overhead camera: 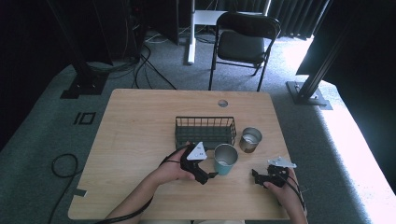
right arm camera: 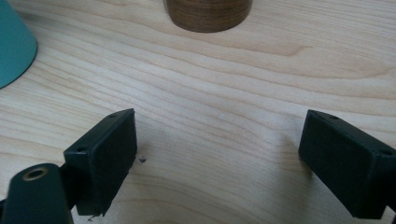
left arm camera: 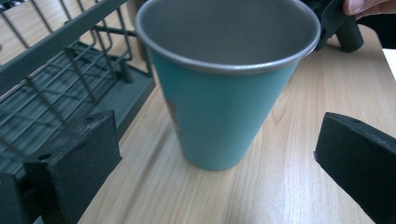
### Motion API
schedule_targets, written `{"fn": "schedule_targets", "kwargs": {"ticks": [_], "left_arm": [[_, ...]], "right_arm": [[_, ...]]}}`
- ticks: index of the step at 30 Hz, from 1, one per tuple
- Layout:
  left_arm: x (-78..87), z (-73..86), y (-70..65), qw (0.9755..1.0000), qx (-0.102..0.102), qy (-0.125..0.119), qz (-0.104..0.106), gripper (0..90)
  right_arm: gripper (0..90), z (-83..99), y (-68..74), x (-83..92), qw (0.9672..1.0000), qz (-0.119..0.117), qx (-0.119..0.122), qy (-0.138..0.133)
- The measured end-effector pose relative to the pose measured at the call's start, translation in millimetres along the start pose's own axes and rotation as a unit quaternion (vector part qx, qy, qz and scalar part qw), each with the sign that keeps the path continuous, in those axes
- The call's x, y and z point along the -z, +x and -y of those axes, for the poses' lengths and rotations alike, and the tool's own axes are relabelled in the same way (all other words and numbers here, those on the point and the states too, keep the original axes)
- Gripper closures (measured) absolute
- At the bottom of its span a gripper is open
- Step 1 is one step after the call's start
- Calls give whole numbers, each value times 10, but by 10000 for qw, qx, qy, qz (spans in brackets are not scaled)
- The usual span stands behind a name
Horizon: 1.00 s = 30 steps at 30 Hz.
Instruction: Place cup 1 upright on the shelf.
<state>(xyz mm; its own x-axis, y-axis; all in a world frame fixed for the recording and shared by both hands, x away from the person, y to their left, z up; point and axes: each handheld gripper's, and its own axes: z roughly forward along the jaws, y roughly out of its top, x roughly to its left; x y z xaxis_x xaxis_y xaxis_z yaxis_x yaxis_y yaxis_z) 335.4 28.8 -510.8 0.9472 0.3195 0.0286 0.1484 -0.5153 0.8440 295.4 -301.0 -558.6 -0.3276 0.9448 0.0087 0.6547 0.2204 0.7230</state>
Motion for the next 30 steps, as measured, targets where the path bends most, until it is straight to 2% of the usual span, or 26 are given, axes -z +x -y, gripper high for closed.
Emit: {"fn": "schedule_targets", "kwargs": {"ticks": [9,14,30], "left_arm": [[-137,-85,-6,10000,-19,-77,48,5],[-207,-114,-16,9997,72,-232,97,6],[-353,-170,-12,9993,115,-331,87,6]], "right_arm": [[110,0,0,0,10000,0,1,0],[110,0,0,0,10000,-1,0,0],[110,0,0,0,10000,0,0,0]]}}
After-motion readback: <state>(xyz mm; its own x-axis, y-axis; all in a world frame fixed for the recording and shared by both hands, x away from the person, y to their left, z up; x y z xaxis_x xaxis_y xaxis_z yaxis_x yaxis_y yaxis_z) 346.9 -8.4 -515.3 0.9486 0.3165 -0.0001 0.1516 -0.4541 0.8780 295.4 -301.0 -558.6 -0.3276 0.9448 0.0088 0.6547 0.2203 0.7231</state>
